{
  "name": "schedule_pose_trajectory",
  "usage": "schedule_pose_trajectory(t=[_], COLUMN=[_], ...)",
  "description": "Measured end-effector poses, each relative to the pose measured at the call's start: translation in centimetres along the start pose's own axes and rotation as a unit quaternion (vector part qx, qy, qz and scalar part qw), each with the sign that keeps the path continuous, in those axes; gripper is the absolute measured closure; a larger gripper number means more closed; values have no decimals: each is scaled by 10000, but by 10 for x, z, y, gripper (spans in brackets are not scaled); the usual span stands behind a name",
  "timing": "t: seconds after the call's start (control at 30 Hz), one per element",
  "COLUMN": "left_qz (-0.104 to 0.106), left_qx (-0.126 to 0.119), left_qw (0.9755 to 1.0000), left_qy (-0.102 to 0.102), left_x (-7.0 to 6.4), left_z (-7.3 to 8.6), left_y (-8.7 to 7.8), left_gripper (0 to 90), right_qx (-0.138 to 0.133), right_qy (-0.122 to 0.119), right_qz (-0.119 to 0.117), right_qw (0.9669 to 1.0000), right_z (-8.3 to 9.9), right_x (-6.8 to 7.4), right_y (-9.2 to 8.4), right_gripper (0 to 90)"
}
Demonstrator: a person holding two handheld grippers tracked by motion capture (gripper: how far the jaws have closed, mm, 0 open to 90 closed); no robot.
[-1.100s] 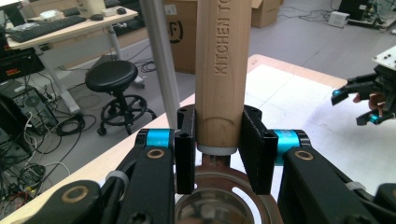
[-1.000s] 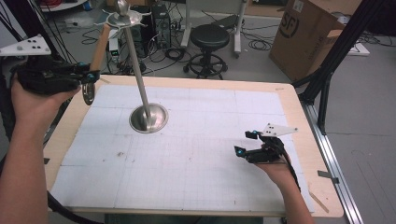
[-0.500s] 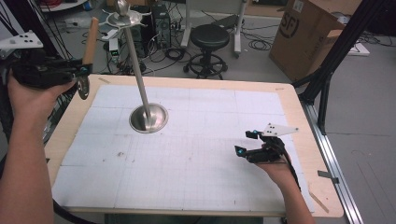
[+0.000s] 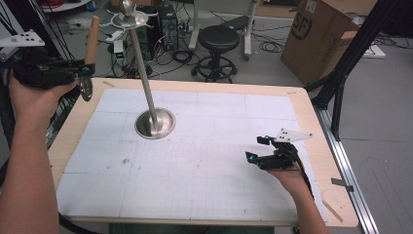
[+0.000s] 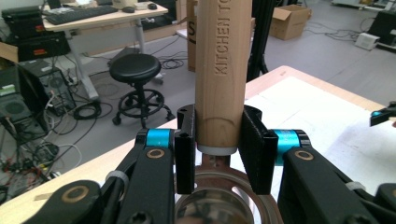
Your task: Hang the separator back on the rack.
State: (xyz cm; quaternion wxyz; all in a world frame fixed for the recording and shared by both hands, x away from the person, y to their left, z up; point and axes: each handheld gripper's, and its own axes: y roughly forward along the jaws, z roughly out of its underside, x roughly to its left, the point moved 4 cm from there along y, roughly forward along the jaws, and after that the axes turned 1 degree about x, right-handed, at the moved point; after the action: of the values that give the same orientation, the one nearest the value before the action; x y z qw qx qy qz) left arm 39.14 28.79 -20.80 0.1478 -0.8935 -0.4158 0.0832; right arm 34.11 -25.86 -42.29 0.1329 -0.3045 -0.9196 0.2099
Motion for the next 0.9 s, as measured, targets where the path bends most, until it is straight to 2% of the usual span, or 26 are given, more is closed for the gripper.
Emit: schedule_pose_trajectory(t=[0.2, 0.6, 0.9], left_qz=[-45, 127, 263], left_qx=[123, 225, 425], left_qw=[9999, 9995, 9985], left_qy=[71, 182, 221], left_x=[1, -12, -20], left_z=[1, 1, 7], left_y=[2, 16, 32], left_gripper=[690, 690, 689], right_qx=[-2, -2, -32], right_qy=[-10, -19, -23], right_qz=[-7, -11, -8], right_qw=[10000, 10000, 10000], right_z=[0, 0, 0], right_x=[-1, -1, -1], right_y=[0, 0, -1], right_gripper=[184, 184, 184])
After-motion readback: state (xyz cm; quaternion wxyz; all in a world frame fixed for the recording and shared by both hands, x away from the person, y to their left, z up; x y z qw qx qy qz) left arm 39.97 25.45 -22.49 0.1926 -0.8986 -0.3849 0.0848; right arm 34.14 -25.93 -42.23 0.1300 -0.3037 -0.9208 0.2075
